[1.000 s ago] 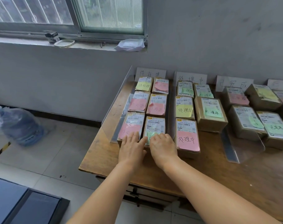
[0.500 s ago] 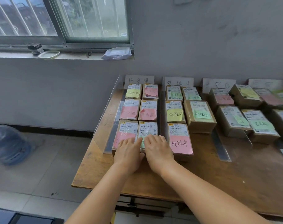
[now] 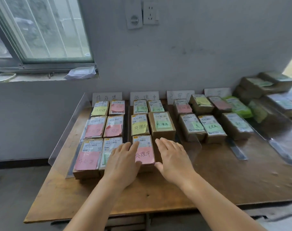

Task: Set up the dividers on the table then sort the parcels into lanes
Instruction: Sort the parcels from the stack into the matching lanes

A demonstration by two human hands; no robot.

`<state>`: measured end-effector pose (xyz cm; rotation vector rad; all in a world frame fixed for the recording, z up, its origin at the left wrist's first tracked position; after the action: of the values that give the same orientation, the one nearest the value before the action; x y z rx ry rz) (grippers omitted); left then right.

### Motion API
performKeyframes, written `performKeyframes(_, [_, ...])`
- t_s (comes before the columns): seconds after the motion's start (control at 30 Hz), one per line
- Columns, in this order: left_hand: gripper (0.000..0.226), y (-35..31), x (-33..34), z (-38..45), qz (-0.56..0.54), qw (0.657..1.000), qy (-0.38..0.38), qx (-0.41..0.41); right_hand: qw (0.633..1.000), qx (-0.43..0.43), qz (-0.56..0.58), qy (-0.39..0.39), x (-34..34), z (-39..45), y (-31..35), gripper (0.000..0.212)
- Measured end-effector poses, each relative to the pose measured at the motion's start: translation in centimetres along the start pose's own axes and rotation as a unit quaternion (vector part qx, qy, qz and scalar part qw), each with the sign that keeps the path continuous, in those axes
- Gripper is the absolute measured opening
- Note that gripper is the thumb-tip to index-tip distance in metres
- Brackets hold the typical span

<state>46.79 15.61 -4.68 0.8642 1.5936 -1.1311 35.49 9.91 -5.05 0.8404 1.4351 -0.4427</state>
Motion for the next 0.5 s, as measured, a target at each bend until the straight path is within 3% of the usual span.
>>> performKeyframes(0.5, [0.065,-28.2,4.9,0.5,-0.024,0.993,-0.015,0.114,0.990,0.121,0.018,-0.066,-8.5,-14.1,-25.5,0.075])
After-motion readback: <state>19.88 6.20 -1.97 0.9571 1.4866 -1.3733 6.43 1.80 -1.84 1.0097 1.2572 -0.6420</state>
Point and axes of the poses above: each hand's wrist, its own z-axis towards the middle knuckle, its own x-axis out of the palm, y = z × x, the point moved 10 cm from there along z, towards the middle knuckle, and after that the axes turned 7 degrees about y, right-handed, at the moved point
